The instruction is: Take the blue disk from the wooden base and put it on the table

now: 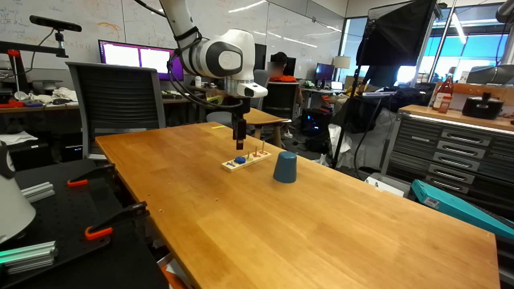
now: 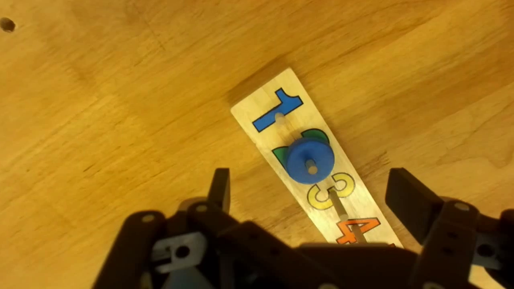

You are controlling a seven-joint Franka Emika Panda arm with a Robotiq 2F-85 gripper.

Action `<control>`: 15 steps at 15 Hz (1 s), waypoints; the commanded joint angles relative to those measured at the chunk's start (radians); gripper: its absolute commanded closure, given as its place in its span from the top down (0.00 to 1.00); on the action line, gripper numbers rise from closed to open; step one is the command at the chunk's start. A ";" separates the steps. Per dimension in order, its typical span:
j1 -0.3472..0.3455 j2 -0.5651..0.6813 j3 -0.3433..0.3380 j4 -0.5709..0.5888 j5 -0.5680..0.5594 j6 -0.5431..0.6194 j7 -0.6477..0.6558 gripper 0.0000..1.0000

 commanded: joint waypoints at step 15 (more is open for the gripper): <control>0.116 0.217 -0.105 0.156 0.025 0.069 0.125 0.72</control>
